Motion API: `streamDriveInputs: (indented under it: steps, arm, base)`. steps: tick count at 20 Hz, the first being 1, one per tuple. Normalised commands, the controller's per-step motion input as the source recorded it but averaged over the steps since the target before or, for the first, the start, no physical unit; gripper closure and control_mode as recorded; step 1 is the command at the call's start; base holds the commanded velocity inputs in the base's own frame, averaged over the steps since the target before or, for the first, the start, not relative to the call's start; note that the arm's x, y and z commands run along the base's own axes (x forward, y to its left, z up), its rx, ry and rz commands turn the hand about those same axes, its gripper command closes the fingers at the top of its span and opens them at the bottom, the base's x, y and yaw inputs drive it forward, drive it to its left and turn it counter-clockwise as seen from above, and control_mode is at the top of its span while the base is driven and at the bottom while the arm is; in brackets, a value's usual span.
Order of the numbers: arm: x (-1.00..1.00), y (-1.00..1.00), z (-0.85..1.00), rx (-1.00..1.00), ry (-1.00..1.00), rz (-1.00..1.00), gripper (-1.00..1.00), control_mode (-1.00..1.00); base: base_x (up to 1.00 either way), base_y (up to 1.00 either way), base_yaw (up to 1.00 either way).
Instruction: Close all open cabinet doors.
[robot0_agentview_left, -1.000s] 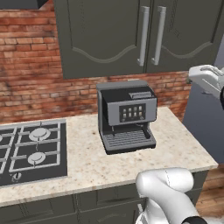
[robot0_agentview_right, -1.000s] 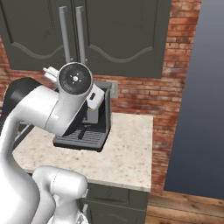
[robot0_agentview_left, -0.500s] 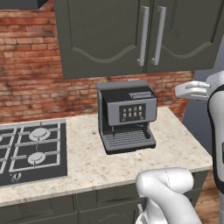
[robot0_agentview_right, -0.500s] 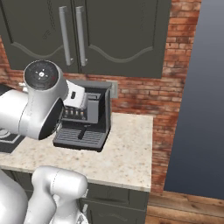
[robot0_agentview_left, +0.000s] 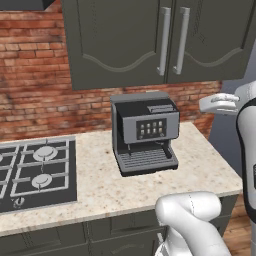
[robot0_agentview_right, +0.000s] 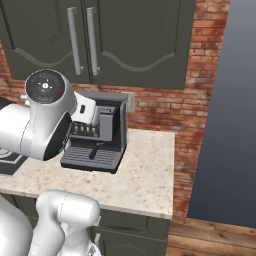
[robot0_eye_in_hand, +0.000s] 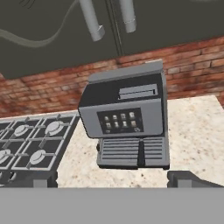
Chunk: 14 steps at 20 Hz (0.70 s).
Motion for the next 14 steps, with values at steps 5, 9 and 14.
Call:
streamDriveInputs:
  steps: [5, 9, 14]
  arm:
    - [0.0, 0.0, 0.0, 0.0, 0.0, 0.0, -1.0, -1.0]
    - [0.0, 0.0, 0.0, 0.0, 0.0, 0.0, -1.0, -1.0]
    - [0.0, 0.0, 0.0, 0.0, 0.0, 0.0, -1.0, -1.0]
  base:
    - [0.0, 0.0, 0.0]
    - [0.0, 0.0, 0.0]
    - [0.0, 0.0, 0.0]
